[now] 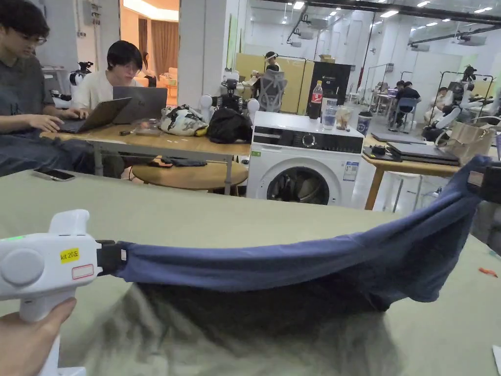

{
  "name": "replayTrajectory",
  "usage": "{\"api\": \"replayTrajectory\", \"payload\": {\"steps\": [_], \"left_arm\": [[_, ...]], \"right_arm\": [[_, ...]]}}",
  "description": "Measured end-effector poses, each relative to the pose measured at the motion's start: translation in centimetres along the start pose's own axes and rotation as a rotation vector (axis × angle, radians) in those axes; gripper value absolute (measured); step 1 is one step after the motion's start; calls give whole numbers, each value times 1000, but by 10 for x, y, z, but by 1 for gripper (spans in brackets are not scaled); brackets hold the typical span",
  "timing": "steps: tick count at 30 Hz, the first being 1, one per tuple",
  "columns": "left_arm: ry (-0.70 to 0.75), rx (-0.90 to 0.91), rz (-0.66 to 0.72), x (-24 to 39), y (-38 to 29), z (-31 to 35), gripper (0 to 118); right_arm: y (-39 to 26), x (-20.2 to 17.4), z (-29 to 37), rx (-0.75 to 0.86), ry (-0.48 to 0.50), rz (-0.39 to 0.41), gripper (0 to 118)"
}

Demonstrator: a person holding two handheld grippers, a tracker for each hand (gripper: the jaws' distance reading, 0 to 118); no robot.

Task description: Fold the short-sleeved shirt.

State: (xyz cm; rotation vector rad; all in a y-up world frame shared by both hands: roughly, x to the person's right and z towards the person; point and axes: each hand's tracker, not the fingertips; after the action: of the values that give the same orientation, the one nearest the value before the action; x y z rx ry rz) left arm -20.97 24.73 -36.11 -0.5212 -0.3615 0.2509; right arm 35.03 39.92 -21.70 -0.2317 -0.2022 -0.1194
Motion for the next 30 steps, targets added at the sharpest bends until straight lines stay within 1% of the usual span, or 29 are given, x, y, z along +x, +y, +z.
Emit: {"api": "replayTrajectory", "payload": {"steps": [2, 3, 4, 5, 6, 7, 8, 9, 11, 12, 15, 17, 18, 19, 20, 21, 22, 23, 24, 25, 27, 30], "left_arm": [[-10, -43, -21, -9, -25, 18, 3], [-4, -52, -22, -14, -36, 26, 3], [2, -67, -13, -20, -46, 31, 3], [4, -95, -1, -27, -55, 36, 3], [7, -112, 7, -34, -64, 42, 3], [10, -111, 7, -39, -72, 45, 3], [35, -146, 2, -44, -80, 46, 3], [48, -158, 7, -48, -87, 46, 3], [41, -187, 27, -56, -101, 42, 3], [42, -214, 44, -58, -109, 40, 3], [67, -262, 33, -60, -128, 29, 3], [109, -277, 33, -57, -137, 25, 3], [110, -280, 34, -56, -139, 22, 7], [119, -287, 32, -55, -139, 19, 21], [123, -283, 23, -53, -140, 20, 29], [124, -271, 6, -49, -139, 21, 35], [125, -256, -5, -45, -136, 23, 46], [128, -230, -21, -39, -132, 26, 57], [128, -195, -43, -33, -129, 31, 66], [129, -156, -66, -26, -124, 35, 73], [132, -60, -113, -10, -111, 43, 73], [112, 62, -158, 14, -94, 55, 73]], "right_arm": [[-30, 9, 14, -45, 23, -45, 0], [-39, 17, 18, -46, -48, -48, 0], [-57, 24, 21, -62, -43, -57, 0], [-69, 27, 21, -95, -36, -41, 0], [-81, 30, 20, -116, -42, -50, 0], [-90, 14, 37, -130, 64, -65, 0], [-101, 14, 41, -165, 99, -95, 0], [-111, 14, 39, -205, 102, -103, 0], [-132, 10, 35, -244, 73, -60, 0], [-144, 8, 30, -272, 56, -51, 0], [-181, 6, 19, -355, 81, -57, 0], [-203, -1, 14, -392, 99, -37, 0], [-214, -4, 11, -394, 105, -41, 0], [-222, -4, 9, -402, 122, -48, 0], [-229, -6, 6, -408, 128, -60, 0], [-235, -7, 1, -414, 131, -71, 3], [-240, -9, -4, -416, 125, -69, 17], [-246, -1, -13, -423, 118, -72, 38], [-248, -1, -17, -421, 102, -61, 49], [-248, -2, -19, -408, 94, -48, 49], [-242, -9, -19, -343, 76, -4, 49], [-229, -18, -19, -256, 61, 5, 50]]}}
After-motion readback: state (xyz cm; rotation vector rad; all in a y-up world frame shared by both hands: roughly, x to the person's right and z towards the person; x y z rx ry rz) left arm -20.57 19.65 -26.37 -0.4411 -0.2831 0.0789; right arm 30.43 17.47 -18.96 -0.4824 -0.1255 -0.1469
